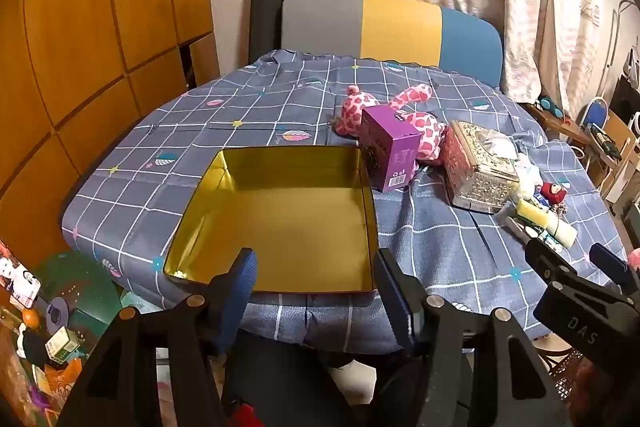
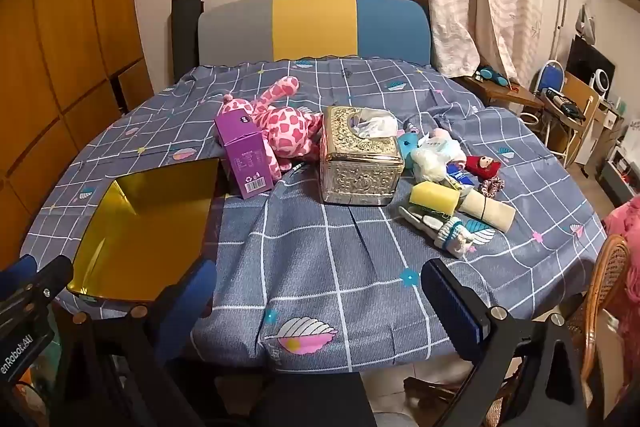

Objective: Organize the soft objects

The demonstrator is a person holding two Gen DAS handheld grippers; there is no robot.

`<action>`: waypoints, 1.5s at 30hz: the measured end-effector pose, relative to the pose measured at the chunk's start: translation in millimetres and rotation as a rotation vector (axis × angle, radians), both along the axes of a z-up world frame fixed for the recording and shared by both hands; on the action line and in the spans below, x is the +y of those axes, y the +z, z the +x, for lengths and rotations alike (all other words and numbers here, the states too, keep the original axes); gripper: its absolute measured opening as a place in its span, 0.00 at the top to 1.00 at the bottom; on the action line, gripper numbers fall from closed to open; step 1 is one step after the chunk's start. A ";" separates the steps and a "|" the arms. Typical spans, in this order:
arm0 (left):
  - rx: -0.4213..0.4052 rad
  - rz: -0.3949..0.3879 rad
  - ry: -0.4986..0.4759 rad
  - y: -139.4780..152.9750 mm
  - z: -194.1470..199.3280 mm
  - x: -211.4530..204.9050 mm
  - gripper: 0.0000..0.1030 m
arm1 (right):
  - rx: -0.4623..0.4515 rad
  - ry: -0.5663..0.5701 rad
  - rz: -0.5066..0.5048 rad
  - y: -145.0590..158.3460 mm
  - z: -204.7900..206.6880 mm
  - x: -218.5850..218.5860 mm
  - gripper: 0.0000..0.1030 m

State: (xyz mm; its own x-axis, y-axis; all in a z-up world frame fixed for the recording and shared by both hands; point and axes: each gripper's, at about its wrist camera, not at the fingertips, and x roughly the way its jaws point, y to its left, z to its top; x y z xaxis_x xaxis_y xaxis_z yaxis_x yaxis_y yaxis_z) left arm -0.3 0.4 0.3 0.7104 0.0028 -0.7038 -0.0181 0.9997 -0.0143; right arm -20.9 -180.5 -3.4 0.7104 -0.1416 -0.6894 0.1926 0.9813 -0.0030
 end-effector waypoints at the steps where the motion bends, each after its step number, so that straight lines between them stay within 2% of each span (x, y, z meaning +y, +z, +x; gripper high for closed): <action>1: 0.011 0.014 -0.003 -0.1 0.5 -0.9 0.41 | 0.002 0.000 -0.004 -0.2 0.1 0.3 0.00; 9: -0.006 0.023 -0.003 3.8 -2.3 -10.1 0.41 | -0.003 0.000 -0.010 -0.4 -0.3 1.8 0.00; 10: 0.007 0.007 -0.005 -5.4 -2.2 -9.8 0.41 | -0.003 0.001 -0.010 -0.3 -0.2 1.9 0.00; 45: 0.029 -0.017 -0.030 -6.8 1.2 -5.9 0.41 | 0.023 -0.004 -0.011 -6.4 4.3 -1.5 0.00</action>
State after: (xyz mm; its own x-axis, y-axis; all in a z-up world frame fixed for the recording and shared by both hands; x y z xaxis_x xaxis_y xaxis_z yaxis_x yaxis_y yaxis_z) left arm 0.9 -5.5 -6.6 0.6891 -0.0306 -0.7240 0.0113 0.9994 -0.0315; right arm -16.6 -182.0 -9.8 0.6941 -0.1516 -0.7037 0.1960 0.9804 -0.0179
